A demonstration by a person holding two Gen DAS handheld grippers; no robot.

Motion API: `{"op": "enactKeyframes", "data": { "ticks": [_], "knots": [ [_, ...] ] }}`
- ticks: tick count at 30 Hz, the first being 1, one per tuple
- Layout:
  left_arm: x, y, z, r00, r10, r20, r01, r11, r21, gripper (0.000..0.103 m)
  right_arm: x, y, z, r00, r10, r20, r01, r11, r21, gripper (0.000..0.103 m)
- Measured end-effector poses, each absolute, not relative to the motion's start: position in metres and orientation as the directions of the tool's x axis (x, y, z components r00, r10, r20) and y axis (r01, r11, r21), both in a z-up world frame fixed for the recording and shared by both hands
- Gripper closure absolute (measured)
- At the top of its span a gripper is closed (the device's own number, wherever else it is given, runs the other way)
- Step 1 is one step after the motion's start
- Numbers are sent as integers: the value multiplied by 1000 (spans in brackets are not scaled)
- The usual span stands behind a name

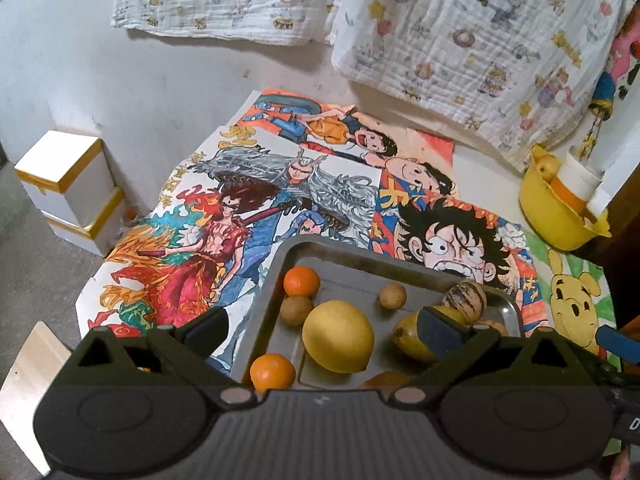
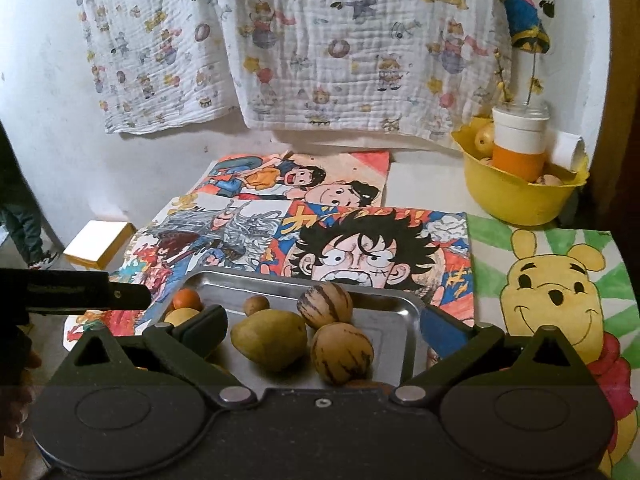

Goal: Organize fruits

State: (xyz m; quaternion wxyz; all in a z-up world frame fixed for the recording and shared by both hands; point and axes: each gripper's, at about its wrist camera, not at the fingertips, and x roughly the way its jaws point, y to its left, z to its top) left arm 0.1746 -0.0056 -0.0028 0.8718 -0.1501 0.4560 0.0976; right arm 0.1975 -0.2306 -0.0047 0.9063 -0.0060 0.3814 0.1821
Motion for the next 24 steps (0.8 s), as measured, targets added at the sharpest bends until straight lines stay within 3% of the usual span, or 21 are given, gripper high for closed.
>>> {"op": "enactKeyframes", "data": {
  "ticks": [24],
  "knots": [
    [81, 16, 28, 666, 21, -746, -202, 967, -153, 1, 94, -208, 21, 741, 283, -608, -291, 953, 90, 1]
  ]
}}
